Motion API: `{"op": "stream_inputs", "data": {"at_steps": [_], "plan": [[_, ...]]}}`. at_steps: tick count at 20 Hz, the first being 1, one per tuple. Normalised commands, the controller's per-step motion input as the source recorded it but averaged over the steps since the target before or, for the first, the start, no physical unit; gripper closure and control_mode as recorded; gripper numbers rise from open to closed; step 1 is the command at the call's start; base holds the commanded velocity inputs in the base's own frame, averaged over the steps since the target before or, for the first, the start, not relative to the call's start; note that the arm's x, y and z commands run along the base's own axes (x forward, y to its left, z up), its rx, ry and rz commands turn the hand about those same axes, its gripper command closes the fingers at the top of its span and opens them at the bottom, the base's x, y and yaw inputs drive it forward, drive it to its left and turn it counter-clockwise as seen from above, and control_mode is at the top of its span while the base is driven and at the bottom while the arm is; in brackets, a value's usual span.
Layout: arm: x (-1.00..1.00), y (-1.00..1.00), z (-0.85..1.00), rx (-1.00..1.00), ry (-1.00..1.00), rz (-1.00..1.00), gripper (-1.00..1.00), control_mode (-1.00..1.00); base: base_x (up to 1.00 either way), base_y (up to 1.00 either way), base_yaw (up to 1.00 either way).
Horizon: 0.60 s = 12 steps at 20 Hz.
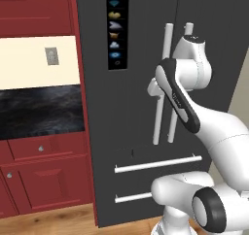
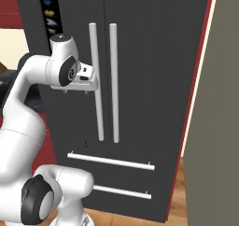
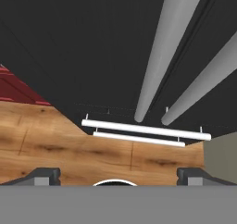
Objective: Retrieve the sausage and cheese from the fridge and place them on the cutting board on the counter.
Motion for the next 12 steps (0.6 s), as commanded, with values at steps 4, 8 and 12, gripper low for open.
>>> {"op": "stream_inputs", "data": {"at_steps": [4, 8, 12], "plan": [[0.0, 0.0, 0.0, 0.0, 0.0, 0.0, -1.0, -1.0, 0.0, 0.0, 0.0], [0.02, -0.04, -0.11, -0.04, -0.18, 0.01, -1.0, -1.0, 0.0, 0.0, 0.0], [0.16, -0.21, -0.11, -0.02, -0.36, 0.0, -1.0, -1.0, 0.0, 0.0, 0.0]]}}
